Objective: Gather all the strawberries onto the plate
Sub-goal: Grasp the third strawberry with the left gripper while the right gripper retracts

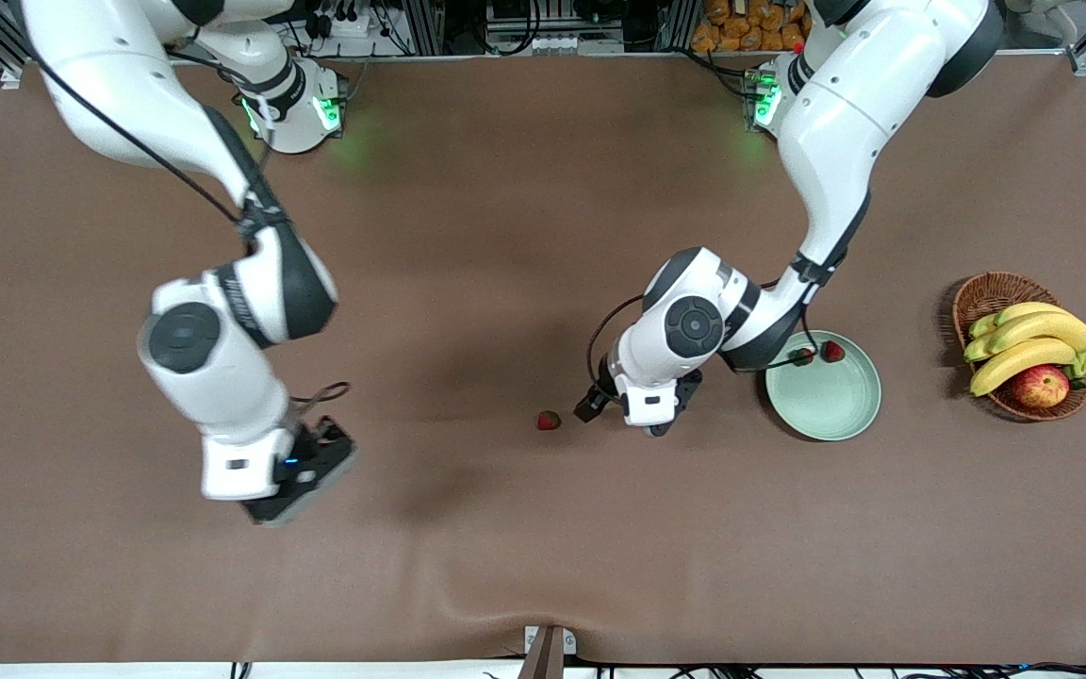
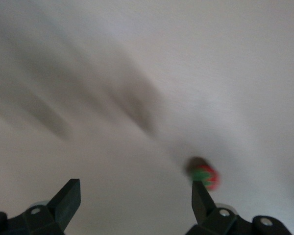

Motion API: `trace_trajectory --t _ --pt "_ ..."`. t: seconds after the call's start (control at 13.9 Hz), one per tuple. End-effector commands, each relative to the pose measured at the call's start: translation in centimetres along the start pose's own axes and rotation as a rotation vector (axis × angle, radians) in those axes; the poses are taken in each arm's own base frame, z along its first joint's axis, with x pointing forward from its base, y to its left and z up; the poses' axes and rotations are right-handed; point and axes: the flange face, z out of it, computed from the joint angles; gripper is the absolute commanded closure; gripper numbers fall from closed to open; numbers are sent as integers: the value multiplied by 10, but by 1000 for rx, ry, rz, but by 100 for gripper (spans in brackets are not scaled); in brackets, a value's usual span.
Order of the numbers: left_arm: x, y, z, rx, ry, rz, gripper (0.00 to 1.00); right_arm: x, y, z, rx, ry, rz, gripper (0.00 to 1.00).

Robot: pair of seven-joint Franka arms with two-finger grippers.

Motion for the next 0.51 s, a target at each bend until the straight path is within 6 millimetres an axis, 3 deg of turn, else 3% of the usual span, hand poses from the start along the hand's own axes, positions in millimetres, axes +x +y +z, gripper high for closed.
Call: trace_trajectory --t 0.0,0.14,0.43 --pt "-16 22 20 -88 -31 -72 8 -39 26 -84 25 -53 125 0" --pt "-19 26 29 -138 -39 -71 22 -86 55 -131 40 -138 309 0" --pt "-21 25 42 -167 -42 -51 41 -163 65 -227 73 -230 552 0"
